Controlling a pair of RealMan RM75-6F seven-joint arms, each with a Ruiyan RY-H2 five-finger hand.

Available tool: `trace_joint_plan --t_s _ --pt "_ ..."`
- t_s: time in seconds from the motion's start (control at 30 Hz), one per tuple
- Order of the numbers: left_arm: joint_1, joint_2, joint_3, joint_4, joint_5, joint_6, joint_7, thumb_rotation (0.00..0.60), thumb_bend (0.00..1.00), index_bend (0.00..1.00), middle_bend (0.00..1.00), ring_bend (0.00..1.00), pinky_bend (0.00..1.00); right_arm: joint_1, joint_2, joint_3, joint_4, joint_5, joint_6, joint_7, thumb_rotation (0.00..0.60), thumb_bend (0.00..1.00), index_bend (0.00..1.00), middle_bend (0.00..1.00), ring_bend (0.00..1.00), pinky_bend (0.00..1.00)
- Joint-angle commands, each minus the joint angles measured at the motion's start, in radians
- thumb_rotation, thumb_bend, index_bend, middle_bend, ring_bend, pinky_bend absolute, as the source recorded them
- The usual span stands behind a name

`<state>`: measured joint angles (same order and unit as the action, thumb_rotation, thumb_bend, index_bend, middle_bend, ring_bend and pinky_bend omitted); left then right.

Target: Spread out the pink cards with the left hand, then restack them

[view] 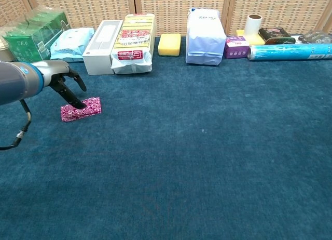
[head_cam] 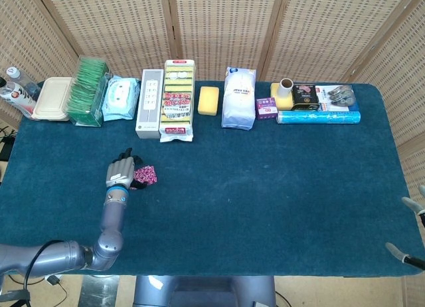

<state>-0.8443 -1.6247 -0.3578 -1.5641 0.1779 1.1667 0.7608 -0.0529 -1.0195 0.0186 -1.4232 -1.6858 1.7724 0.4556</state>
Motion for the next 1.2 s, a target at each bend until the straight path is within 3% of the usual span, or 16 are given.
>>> trace_joint_plan --t_s 0.03,0.17,0.23,0.3,0.33,0.4,0.5,0.67,0.77,0.87,1.03,1.1,1.13,1.2 --pt "0.011 0.042 0.025 -0.031 0.003 -0.018 0.019 0.6 0.21 0.27 0.0 0.0 0.12 0.0 0.0 -0.001 -0.002 -0.002 0.001 -0.002 0.6 0.0 0.16 0.0 0.0 0.0" --pt "0.01 0.052 0.068 -0.014 0.019 -0.065 0.034 0.593 0.17 0.22 0.0 0.0 0.12 -0.002 0.001 -0.003 -0.006 -0.005 0.003 -0.008 0.6 0.0 0.16 0.0 0.0 0.0" --pt "0.008 0.052 0.074 -0.008 0.014 -0.088 0.03 0.494 0.12 0.18 0.0 0.0 0.12 -0.002 0.002 -0.003 -0.009 -0.004 0.003 -0.009 0.6 0.0 0.16 0.0 0.0 0.0" --pt "0.01 0.063 0.082 -0.019 0.012 -0.124 0.019 0.295 0.05 0.13 0.0 0.0 0.11 -0.001 0.001 -0.003 -0.01 -0.004 0.002 -0.01 0.6 0.0 0.16 0.0 0.0 0.0" --pt "0.014 0.073 0.086 -0.029 0.019 -0.137 0.012 0.254 0.03 0.11 0.0 0.0 0.1 -0.001 0.001 -0.003 -0.01 -0.003 0.001 -0.009 0.6 0.0 0.16 0.0 0.0 0.0" --pt "0.029 0.101 0.101 -0.057 0.075 -0.155 -0.017 0.211 0.0 0.04 0.0 0.0 0.09 -0.001 0.002 -0.002 -0.007 0.0 0.001 -0.005 0.6 0.0 0.16 0.0 0.0 0.0" --pt "0.048 0.124 0.116 -0.078 0.14 -0.151 -0.051 0.2 0.0 0.0 0.0 0.0 0.09 0.0 0.003 -0.001 -0.007 0.0 -0.001 -0.001 0.6 0.0 0.16 0.0 0.0 0.0" --pt "0.091 0.182 0.134 -0.139 0.264 -0.133 -0.131 0.218 0.0 0.0 0.0 0.0 0.09 -0.001 0.002 -0.004 -0.005 -0.005 0.002 -0.004 0.6 0.0 0.16 0.0 0.0 0.0" --pt "0.13 0.235 0.16 -0.193 0.391 -0.098 -0.177 0.235 0.0 0.0 0.0 0.0 0.09 -0.003 0.0 -0.005 -0.009 -0.009 0.007 -0.014 0.6 0.0 0.16 0.0 0.0 0.0" --pt "0.208 0.328 0.22 -0.272 0.585 -0.017 -0.233 0.246 0.0 0.0 0.0 0.0 0.09 -0.002 0.0 -0.003 -0.012 -0.006 0.005 -0.019 0.6 0.0 0.16 0.0 0.0 0.0" --pt "0.315 0.421 0.308 -0.276 0.823 0.062 -0.349 0.423 0.0 0.0 0.0 0.0 0.07 -0.001 -0.003 -0.002 -0.012 -0.005 0.004 -0.026 0.6 0.0 0.16 0.0 0.0 0.0" --pt "0.364 0.454 0.349 -0.246 0.925 0.098 -0.415 0.558 0.0 0.0 0.0 0.0 0.06 -0.001 -0.004 -0.002 -0.014 -0.004 0.003 -0.033 0.6 0.01 0.16 0.0 0.0 0.0" --pt "0.384 0.466 0.365 -0.23 0.962 0.115 -0.439 0.592 0.0 0.0 0.0 0.0 0.06 -0.001 -0.005 -0.001 -0.016 -0.003 0.002 -0.037 0.6 0.01 0.16 0.0 0.0 0.0" --pt "0.431 0.483 0.395 -0.192 1.048 0.161 -0.509 0.6 0.02 0.0 0.0 0.0 0.06 0.0 -0.006 0.001 -0.02 -0.001 0.001 -0.047 0.6 0.0 0.16 0.0 0.0 0.0"
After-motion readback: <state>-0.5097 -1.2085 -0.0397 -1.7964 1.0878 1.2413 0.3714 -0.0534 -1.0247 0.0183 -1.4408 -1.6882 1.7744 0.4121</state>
